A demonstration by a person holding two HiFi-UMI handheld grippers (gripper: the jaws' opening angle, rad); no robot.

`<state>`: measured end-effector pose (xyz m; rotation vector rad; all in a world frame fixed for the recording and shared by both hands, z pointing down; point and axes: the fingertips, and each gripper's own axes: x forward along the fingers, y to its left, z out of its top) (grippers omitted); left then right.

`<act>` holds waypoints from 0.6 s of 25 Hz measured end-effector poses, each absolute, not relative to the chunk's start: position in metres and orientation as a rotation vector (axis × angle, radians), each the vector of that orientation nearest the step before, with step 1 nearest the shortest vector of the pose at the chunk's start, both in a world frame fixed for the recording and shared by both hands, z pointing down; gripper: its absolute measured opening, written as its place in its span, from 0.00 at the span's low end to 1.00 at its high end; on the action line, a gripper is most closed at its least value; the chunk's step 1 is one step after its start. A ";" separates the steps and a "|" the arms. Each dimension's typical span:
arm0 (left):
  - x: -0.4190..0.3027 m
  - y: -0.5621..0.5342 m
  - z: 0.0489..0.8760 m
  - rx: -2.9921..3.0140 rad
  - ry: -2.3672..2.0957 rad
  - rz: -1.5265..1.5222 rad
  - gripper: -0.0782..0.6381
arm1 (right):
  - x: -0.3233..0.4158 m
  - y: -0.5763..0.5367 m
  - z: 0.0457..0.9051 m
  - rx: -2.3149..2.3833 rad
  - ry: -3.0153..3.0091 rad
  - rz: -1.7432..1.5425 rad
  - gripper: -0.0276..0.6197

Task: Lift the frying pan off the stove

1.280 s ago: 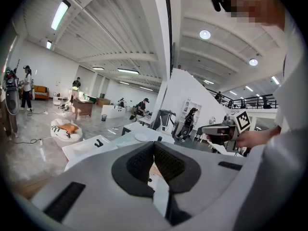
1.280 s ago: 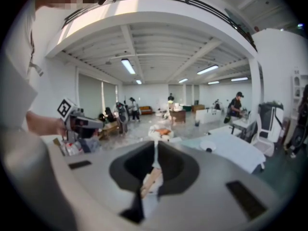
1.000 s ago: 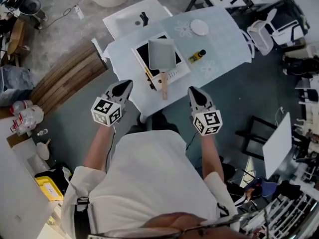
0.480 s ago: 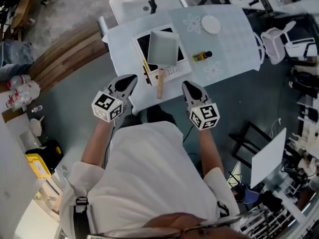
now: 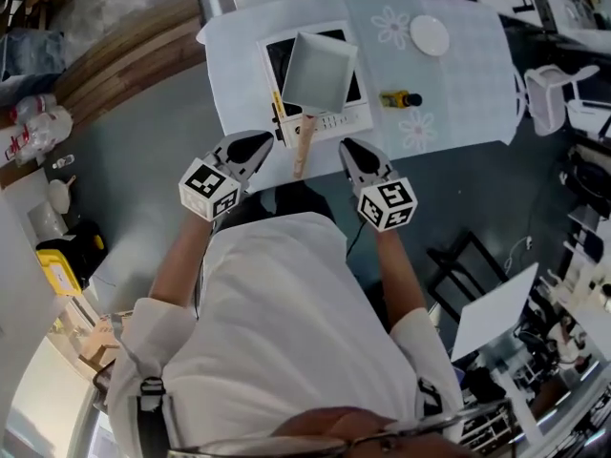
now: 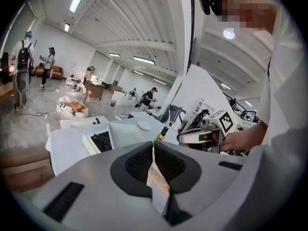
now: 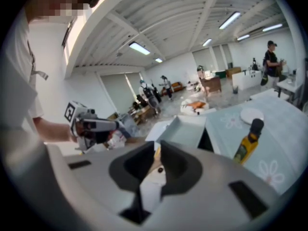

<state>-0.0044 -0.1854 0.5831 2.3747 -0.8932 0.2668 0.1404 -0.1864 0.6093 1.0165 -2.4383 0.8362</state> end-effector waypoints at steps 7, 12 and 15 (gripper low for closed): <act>0.013 -0.177 0.620 2.276 -0.854 0.310 0.22 | 0.130 -0.189 0.646 0.882 -2.425 0.976 0.14; 0.026 -0.167 0.649 2.196 -0.803 0.342 0.29 | 0.119 -0.186 0.673 0.798 -2.394 1.104 0.23; 0.034 -0.158 0.665 2.142 -0.760 0.354 0.34 | 0.111 -0.182 0.688 0.751 -2.370 1.200 0.29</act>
